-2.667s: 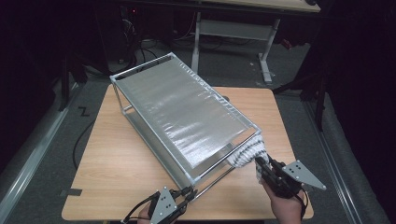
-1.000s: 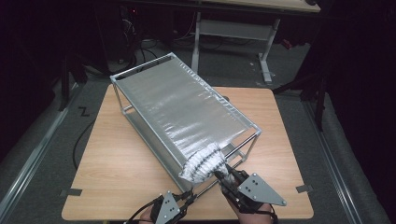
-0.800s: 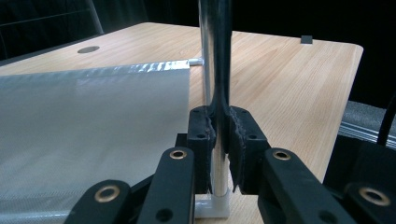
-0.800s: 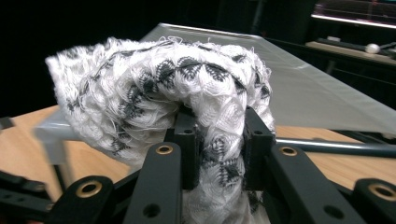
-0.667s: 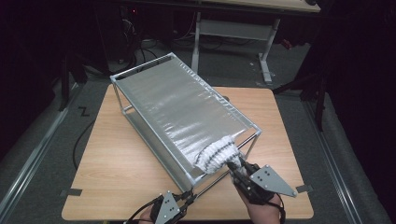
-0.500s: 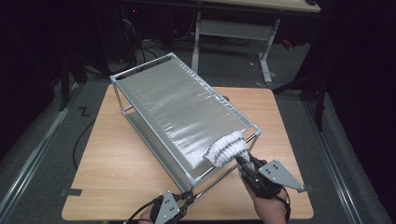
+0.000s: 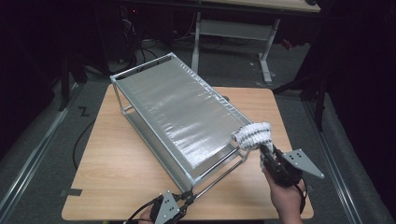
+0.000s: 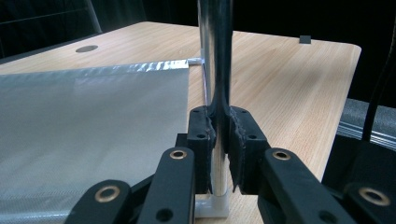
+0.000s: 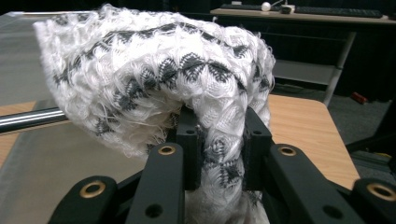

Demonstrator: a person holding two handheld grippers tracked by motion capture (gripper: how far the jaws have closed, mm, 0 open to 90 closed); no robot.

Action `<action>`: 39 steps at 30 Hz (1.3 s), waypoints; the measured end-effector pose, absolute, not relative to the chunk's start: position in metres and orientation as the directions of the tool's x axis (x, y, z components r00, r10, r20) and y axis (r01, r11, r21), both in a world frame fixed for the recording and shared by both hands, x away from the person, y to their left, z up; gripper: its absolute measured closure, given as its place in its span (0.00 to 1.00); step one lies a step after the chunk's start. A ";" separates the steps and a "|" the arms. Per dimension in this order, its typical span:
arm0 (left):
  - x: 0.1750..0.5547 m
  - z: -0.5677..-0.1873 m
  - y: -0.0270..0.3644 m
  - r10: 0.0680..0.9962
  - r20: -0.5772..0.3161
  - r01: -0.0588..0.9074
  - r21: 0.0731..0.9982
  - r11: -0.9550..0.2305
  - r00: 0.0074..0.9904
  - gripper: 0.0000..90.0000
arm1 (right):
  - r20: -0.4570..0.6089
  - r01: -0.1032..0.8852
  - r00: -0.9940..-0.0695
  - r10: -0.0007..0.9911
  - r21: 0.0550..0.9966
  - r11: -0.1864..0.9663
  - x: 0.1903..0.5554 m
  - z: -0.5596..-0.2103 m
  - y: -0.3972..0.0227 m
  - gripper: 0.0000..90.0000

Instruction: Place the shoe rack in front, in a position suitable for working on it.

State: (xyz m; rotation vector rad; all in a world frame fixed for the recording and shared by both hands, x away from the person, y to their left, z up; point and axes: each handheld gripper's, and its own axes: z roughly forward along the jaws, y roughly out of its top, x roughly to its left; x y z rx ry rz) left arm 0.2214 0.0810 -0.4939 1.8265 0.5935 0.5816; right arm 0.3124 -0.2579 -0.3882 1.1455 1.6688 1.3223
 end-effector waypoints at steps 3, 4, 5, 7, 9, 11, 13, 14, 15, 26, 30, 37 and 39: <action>0.221 -0.494 0.081 0.645 0.107 0.120 0.947 -0.298 0.757 0.88 | 0.001 0.211 -0.353 0.935 0.974 0.079 0.314 -0.389 -0.260 0.83; 0.221 -0.494 0.081 0.645 0.107 0.120 0.947 -0.298 0.757 0.88 | 0.001 0.210 -0.356 0.935 0.974 0.079 0.314 -0.389 -0.260 0.83; 0.221 -0.494 0.081 0.645 0.107 0.120 0.947 -0.298 0.757 0.88 | 0.001 0.210 -0.356 0.935 0.974 0.079 0.314 -0.389 -0.260 0.83; 0.221 -0.494 0.081 0.645 0.106 0.121 0.947 -0.298 0.757 0.88 | -0.004 0.206 -0.364 0.931 0.975 0.085 0.314 -0.389 -0.259 0.83; 0.221 -0.494 0.081 0.644 0.106 0.121 0.947 -0.298 0.757 0.88 | -0.005 0.206 -0.368 0.930 0.975 0.087 0.313 -0.389 -0.258 0.82; 0.221 -0.494 0.081 0.644 0.106 0.121 0.947 -0.299 0.758 0.88 | -0.011 0.203 -0.386 0.922 0.974 0.096 0.312 -0.390 -0.255 0.82; 0.221 -0.494 0.082 0.644 0.107 0.121 0.947 -0.299 0.758 0.88 | -0.019 0.196 -0.402 0.915 0.975 0.107 0.310 -0.390 -0.252 0.82; 0.221 -0.494 0.082 0.643 0.107 0.121 0.947 -0.299 0.758 0.88 | -0.019 0.196 -0.402 0.915 0.975 0.107 0.310 -0.390 -0.252 0.82; 0.221 -0.494 0.082 0.643 0.107 0.121 0.946 -0.299 0.758 0.88 | -0.024 0.193 -0.410 0.912 0.975 0.113 0.309 -0.390 -0.251 0.82; 0.221 -0.493 0.081 0.642 0.106 0.121 0.946 -0.300 0.759 0.88 | -0.084 0.145 -0.511 0.855 0.973 0.182 0.289 -0.388 -0.221 0.82; 0.221 -0.494 0.081 0.642 0.106 0.121 0.946 -0.299 0.759 0.88 | -0.110 0.121 -0.554 0.825 0.970 0.210 0.279 -0.387 -0.208 0.82; 0.221 -0.494 0.081 0.642 0.107 0.120 0.947 -0.299 0.759 0.88 | -0.147 0.076 -0.633 0.760 0.965 0.250 0.260 -0.386 -0.185 0.81; 0.221 -0.494 0.081 0.642 0.106 0.121 0.946 -0.300 0.759 0.88 | -0.156 0.062 -0.655 0.740 0.964 0.259 0.254 -0.386 -0.178 0.81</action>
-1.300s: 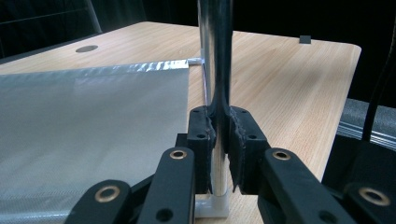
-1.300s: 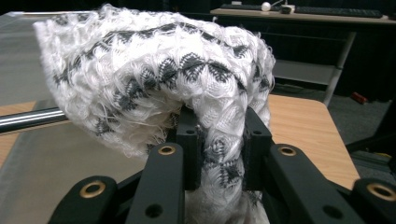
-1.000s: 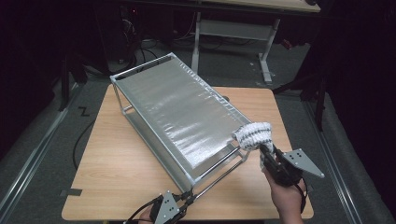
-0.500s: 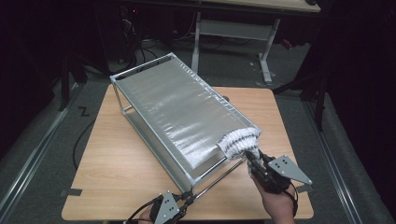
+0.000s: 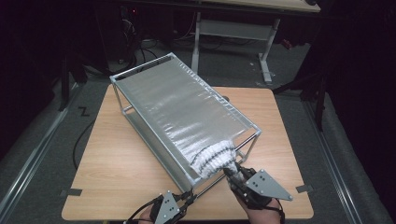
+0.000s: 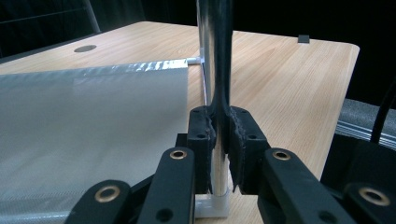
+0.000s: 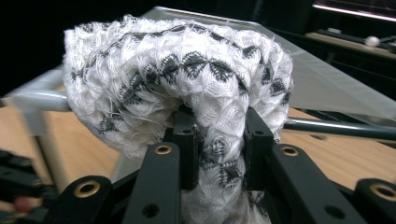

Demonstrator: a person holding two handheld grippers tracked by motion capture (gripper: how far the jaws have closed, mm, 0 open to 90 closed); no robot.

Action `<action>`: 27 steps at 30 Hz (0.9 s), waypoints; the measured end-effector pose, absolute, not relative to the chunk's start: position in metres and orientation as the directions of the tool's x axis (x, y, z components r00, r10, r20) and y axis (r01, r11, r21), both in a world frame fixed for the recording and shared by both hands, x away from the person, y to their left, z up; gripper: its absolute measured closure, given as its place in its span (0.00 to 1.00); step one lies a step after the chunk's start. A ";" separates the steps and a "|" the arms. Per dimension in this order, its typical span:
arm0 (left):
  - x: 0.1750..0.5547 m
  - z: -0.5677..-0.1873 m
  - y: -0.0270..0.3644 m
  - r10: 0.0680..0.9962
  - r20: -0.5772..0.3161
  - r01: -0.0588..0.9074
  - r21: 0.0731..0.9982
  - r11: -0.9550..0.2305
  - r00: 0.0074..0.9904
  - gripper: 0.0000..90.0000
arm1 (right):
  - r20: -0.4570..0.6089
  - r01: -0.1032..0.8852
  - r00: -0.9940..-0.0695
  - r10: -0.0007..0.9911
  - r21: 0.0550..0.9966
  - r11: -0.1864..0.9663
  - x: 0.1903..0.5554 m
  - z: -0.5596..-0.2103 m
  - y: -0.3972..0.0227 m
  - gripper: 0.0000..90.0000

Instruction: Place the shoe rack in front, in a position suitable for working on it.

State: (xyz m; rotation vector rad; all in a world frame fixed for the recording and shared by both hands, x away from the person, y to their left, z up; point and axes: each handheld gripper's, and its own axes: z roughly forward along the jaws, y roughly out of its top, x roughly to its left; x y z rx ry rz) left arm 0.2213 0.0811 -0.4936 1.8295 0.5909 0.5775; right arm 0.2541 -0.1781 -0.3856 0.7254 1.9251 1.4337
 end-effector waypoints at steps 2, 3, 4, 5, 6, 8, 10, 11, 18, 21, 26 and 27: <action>0.221 -0.494 0.081 0.643 0.106 0.121 0.947 -0.299 0.759 0.88 | -0.160 0.056 -0.663 0.731 0.963 0.262 0.252 -0.386 -0.175 0.81; 0.221 -0.494 0.081 0.643 0.107 0.121 0.946 -0.299 0.759 0.88 | -0.168 0.048 -0.672 0.721 0.962 0.268 0.249 -0.386 -0.172 0.81; 0.221 -0.494 0.081 0.643 0.106 0.121 0.947 -0.299 0.758 0.88 | -0.172 0.043 -0.684 0.709 0.961 0.274 0.245 -0.385 -0.168 0.81; 0.221 -0.494 0.081 0.643 0.106 0.121 0.946 -0.299 0.758 0.88 | -0.180 0.030 -0.700 0.691 0.960 0.279 0.240 -0.385 -0.163 0.81; 0.221 -0.494 0.081 0.643 0.106 0.121 0.946 -0.299 0.758 0.88 | -0.180 0.030 -0.700 0.691 0.960 0.279 0.240 -0.385 -0.163 0.81; 0.221 -0.494 0.081 0.643 0.105 0.122 0.947 -0.298 0.758 0.88 | -0.187 0.019 -0.714 0.675 0.958 0.286 0.234 -0.385 -0.156 0.81; 0.221 -0.494 0.081 0.643 0.105 0.121 0.947 -0.298 0.758 0.88 | -0.189 0.018 -0.717 0.671 0.957 0.289 0.232 -0.385 -0.154 0.81; 0.221 -0.494 0.081 0.643 0.105 0.122 0.947 -0.298 0.758 0.88 | -0.189 0.018 -0.717 0.671 0.957 0.289 0.232 -0.385 -0.154 0.81; 0.221 -0.494 0.081 0.643 0.105 0.121 0.947 -0.298 0.759 0.88 | -0.188 0.020 -0.715 0.673 0.957 0.289 0.233 -0.385 -0.156 0.81; 0.221 -0.494 0.081 0.643 0.106 0.121 0.947 -0.299 0.759 0.88 | -0.185 0.025 -0.709 0.681 0.958 0.287 0.235 -0.385 -0.158 0.81; 0.221 -0.493 0.080 0.643 0.106 0.121 0.946 -0.299 0.759 0.88 | -0.174 0.041 -0.690 0.703 0.960 0.278 0.243 -0.385 -0.166 0.81; 0.221 -0.493 0.080 0.643 0.106 0.121 0.946 -0.299 0.759 0.88 | -0.174 0.041 -0.690 0.703 0.960 0.278 0.243 -0.385 -0.166 0.81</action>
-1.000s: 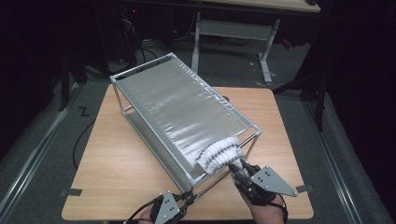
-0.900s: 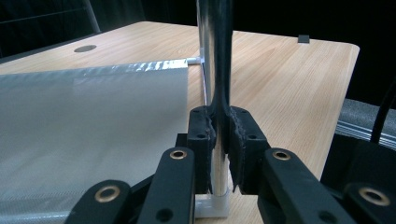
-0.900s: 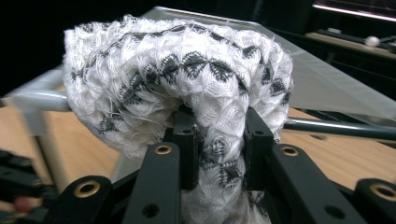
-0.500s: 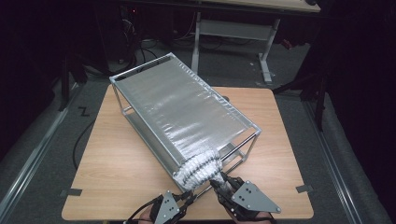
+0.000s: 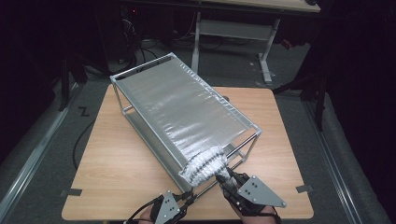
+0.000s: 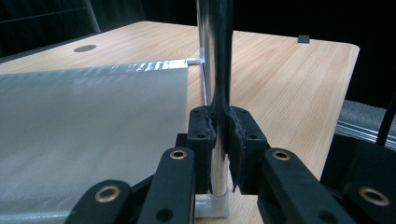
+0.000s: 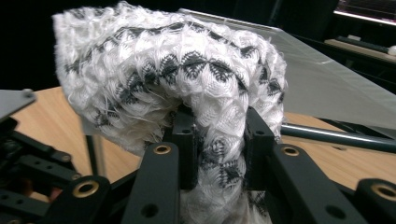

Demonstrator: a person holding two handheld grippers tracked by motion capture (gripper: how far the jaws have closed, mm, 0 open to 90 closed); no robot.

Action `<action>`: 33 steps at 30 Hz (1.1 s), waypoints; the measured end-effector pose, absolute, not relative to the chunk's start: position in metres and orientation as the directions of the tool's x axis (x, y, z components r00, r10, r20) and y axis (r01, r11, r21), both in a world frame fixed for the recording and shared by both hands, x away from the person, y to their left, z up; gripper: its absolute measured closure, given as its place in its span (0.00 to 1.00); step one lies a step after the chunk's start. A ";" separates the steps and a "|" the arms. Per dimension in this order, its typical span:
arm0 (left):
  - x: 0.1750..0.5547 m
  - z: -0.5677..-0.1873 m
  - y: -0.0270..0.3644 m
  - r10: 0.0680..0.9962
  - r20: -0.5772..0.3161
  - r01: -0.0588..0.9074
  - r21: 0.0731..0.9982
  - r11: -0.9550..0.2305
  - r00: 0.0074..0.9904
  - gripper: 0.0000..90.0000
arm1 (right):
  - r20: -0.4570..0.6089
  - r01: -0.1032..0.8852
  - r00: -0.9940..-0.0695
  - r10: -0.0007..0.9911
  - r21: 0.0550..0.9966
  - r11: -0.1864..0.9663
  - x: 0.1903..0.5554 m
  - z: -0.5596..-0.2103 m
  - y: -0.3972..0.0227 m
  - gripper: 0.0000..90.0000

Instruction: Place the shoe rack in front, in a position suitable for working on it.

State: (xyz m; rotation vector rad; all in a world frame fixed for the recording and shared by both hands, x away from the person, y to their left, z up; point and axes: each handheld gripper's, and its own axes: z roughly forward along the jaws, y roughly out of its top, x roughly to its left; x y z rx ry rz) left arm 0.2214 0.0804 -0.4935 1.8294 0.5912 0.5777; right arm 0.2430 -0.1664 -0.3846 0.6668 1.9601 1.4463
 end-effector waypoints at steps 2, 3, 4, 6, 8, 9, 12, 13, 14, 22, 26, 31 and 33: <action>0.221 -0.493 0.081 0.642 0.106 0.122 0.946 -0.300 0.759 0.88 | -0.167 0.052 -0.676 0.718 0.961 0.273 0.248 -0.385 -0.172 0.81; 0.221 -0.493 0.081 0.642 0.106 0.122 0.946 -0.300 0.759 0.88 | -0.163 0.059 -0.663 0.731 0.962 0.268 0.253 -0.385 -0.176 0.81; 0.220 -0.493 0.081 0.643 0.106 0.122 0.946 -0.301 0.758 0.88 | -0.160 0.065 -0.655 0.738 0.962 0.266 0.255 -0.385 -0.179 0.81; 0.220 -0.493 0.081 0.643 0.107 0.122 0.946 -0.302 0.758 0.88 | -0.157 0.068 -0.650 0.744 0.963 0.262 0.258 -0.385 -0.182 0.81; 0.219 -0.493 0.082 0.645 0.106 0.123 0.946 -0.300 0.757 0.89 | -0.147 0.081 -0.635 0.758 0.964 0.254 0.263 -0.385 -0.187 0.81; 0.219 -0.493 0.083 0.645 0.107 0.125 0.945 -0.303 0.757 0.89 | -0.138 0.089 -0.622 0.771 0.965 0.245 0.268 -0.385 -0.193 0.81; 0.217 -0.493 0.084 0.646 0.107 0.125 0.945 -0.303 0.756 0.89 | -0.133 0.099 -0.604 0.786 0.966 0.239 0.274 -0.385 -0.199 0.81; 0.217 -0.493 0.085 0.648 0.108 0.126 0.944 -0.304 0.754 0.89 | -0.127 0.103 -0.598 0.791 0.967 0.234 0.276 -0.385 -0.201 0.81; 0.216 -0.493 0.085 0.650 0.107 0.127 0.945 -0.302 0.753 0.89 | -0.121 0.111 -0.586 0.801 0.967 0.228 0.280 -0.385 -0.205 0.81; 0.213 -0.493 0.090 0.661 0.107 0.130 0.945 -0.299 0.742 0.89 | -0.089 0.147 -0.513 0.854 0.971 0.189 0.302 -0.387 -0.228 0.81; 0.212 -0.493 0.092 0.663 0.110 0.131 0.944 -0.303 0.741 0.89 | -0.067 0.166 -0.453 0.889 0.973 0.158 0.313 -0.388 -0.242 0.81; 0.211 -0.493 0.092 0.666 0.107 0.132 0.945 -0.298 0.739 0.89 | -0.049 0.177 -0.434 0.900 0.974 0.138 0.317 -0.388 -0.249 0.81; 0.211 -0.493 0.092 0.664 0.106 0.132 0.945 -0.298 0.740 0.89 | -0.041 0.182 -0.435 0.900 0.974 0.133 0.317 -0.389 -0.251 0.81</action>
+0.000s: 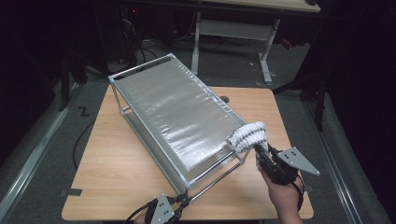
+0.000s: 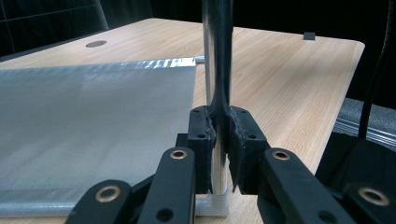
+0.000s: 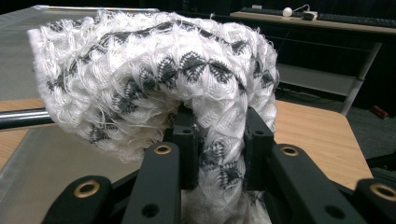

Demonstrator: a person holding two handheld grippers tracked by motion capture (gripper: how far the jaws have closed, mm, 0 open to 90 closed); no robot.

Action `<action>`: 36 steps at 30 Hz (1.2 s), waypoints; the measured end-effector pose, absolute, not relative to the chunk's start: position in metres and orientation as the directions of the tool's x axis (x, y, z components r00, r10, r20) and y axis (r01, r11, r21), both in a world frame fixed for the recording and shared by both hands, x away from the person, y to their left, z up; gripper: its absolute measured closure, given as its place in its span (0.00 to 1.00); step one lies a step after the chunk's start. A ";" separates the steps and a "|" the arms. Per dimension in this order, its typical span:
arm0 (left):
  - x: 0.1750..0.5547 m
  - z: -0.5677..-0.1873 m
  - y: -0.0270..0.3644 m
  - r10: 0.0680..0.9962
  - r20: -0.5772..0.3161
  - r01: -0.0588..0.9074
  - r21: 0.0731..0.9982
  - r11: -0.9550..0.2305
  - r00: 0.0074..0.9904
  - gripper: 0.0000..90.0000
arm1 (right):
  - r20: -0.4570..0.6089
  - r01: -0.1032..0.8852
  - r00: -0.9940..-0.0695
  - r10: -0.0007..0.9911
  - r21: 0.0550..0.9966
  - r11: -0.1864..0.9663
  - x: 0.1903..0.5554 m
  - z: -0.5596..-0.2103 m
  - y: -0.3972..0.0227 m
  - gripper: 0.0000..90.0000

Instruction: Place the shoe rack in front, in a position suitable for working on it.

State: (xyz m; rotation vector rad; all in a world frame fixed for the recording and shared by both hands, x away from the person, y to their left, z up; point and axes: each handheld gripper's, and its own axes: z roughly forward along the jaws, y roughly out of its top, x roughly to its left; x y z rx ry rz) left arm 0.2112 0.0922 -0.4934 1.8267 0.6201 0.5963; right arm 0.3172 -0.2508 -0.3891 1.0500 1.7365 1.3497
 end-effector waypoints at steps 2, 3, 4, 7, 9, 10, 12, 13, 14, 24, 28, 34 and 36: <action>0.211 -0.493 0.092 0.663 0.106 0.132 0.945 -0.299 0.741 0.89 | -0.045 0.179 -0.440 0.897 0.974 0.136 0.317 -0.390 -0.250 0.81; 0.211 -0.493 0.092 0.663 0.106 0.132 0.945 -0.299 0.741 0.89 | -0.045 0.179 -0.440 0.897 0.974 0.136 0.317 -0.390 -0.250 0.81; 0.212 -0.493 0.092 0.662 0.108 0.132 0.944 -0.302 0.742 0.89 | -0.047 0.178 -0.443 0.895 0.974 0.139 0.316 -0.390 -0.250 0.82; 0.212 -0.493 0.092 0.660 0.106 0.132 0.945 -0.300 0.744 0.89 | -0.056 0.181 -0.454 0.889 0.971 0.154 0.315 -0.393 -0.247 0.82; 0.213 -0.493 0.092 0.659 0.105 0.131 0.945 -0.299 0.744 0.89 | -0.064 0.183 -0.457 0.887 0.969 0.165 0.315 -0.395 -0.245 0.82; 0.213 -0.493 0.091 0.658 0.103 0.132 0.946 -0.297 0.746 0.89 | -0.070 0.189 -0.461 0.884 0.966 0.175 0.314 -0.398 -0.243 0.83; 0.214 -0.493 0.091 0.658 0.102 0.133 0.946 -0.296 0.746 0.89 | -0.072 0.192 -0.463 0.884 0.965 0.179 0.314 -0.399 -0.242 0.83; 0.214 -0.494 0.090 0.659 0.100 0.133 0.946 -0.294 0.746 0.89 | -0.072 0.203 -0.468 0.881 0.961 0.186 0.314 -0.403 -0.241 0.83; 0.214 -0.494 0.090 0.659 0.100 0.133 0.946 -0.294 0.746 0.89 | -0.072 0.203 -0.468 0.881 0.961 0.186 0.314 -0.403 -0.241 0.83; 0.215 -0.493 0.090 0.651 0.098 0.132 0.947 -0.294 0.752 0.89 | -0.073 0.282 -0.498 0.864 0.929 0.240 0.319 -0.426 -0.232 0.83; 0.215 -0.493 0.090 0.648 0.096 0.135 0.945 -0.298 0.755 0.89 | -0.076 0.337 -0.518 0.852 0.897 0.285 0.324 -0.441 -0.223 0.83; 0.216 -0.493 0.088 0.640 0.098 0.130 0.945 -0.300 0.762 0.89 | -0.082 0.394 -0.568 0.819 0.847 0.358 0.328 -0.460 -0.205 0.84; 0.216 -0.493 0.088 0.639 0.098 0.130 0.945 -0.301 0.763 0.89 | -0.087 0.393 -0.573 0.815 0.843 0.367 0.328 -0.461 -0.204 0.84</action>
